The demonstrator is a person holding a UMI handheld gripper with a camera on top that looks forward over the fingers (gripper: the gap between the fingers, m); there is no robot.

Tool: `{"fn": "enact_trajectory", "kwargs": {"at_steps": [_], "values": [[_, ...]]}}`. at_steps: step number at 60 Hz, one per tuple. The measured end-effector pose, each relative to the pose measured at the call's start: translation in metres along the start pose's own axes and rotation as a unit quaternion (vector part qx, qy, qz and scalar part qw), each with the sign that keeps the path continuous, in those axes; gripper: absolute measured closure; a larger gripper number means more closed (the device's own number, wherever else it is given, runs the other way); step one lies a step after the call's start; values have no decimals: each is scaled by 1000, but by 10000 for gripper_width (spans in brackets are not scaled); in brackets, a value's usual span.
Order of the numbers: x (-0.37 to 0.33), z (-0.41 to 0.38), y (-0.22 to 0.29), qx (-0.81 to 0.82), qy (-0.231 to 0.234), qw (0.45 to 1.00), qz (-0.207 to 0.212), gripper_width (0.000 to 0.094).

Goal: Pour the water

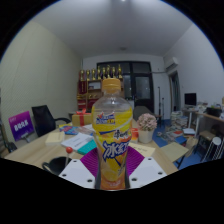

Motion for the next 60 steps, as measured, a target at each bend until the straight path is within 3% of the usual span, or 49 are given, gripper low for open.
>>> {"fn": "enact_trajectory", "kwargs": {"at_steps": [2, 8, 17, 19, 26, 37, 42, 60], "values": [[-12, -9, -21, -7, -10, 1000, 12, 605], [22, 6, -10, -18, -16, 1000, -14, 605], [20, 11, -47, -14, -19, 998, -61, 601], [20, 11, -41, -16, -16, 999, -44, 599], [12, 11, -46, -19, -13, 998, -53, 603], [10, 13, -48, -18, -18, 998, -58, 386], [2, 15, -54, -27, -16, 997, -74, 80], [-123, 25, -29, -27, -22, 998, -52, 101]]}}
Point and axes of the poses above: the point between the fingertips, and its own axes, seen from behind it with the camera up: z to the right, y up, x forward, the way the camera looks, the point moved 3 cm from there along -x, backward, against the way the camera looks, and after that the axes turned 1 degree about -x, right-handed, at the moved point
